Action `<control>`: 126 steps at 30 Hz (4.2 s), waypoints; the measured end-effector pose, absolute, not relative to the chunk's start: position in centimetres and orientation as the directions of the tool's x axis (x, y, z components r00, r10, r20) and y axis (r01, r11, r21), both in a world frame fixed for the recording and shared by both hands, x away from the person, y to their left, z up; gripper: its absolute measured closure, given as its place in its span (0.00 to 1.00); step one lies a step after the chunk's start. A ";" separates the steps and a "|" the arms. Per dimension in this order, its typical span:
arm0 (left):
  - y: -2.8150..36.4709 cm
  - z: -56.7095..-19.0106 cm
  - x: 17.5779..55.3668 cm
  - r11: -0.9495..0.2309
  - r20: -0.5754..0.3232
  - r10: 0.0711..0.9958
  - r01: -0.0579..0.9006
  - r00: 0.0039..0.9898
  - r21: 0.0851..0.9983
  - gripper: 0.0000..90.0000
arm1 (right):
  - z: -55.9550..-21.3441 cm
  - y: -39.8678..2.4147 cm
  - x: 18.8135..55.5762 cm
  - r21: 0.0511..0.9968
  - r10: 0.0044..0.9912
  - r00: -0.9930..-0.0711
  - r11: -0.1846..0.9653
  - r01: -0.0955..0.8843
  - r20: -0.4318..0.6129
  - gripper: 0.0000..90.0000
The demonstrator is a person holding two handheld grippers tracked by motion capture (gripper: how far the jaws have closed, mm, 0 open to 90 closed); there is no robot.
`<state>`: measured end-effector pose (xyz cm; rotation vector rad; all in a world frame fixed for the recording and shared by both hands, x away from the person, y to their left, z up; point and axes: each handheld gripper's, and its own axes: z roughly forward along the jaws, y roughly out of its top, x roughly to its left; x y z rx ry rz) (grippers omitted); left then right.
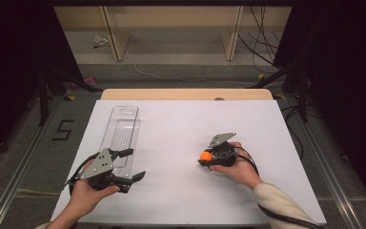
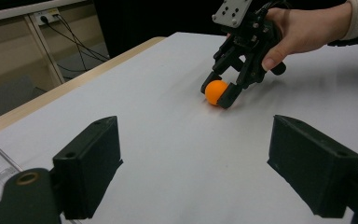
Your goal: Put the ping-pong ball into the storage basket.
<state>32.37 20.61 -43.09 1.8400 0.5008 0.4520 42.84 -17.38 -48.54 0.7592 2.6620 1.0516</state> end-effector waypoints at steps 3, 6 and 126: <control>20.6 -43.1 32.4 -0.289 0.062 0.544 0.117 0.837 0.950 0.18 | -48.5 -17.4 42.9 0.681 0.520 -0.854 0.619 0.391 0.017 0.57; 20.6 -43.1 32.4 -0.289 0.062 0.545 0.118 0.836 0.950 0.18 | -48.4 -17.4 42.9 0.684 0.520 -0.854 0.618 0.387 0.014 0.57; 20.6 -43.0 32.3 -0.287 0.065 0.542 0.112 0.838 0.951 0.18 | -44.1 -13.2 43.8 0.783 0.467 -0.884 0.556 0.279 -0.017 0.57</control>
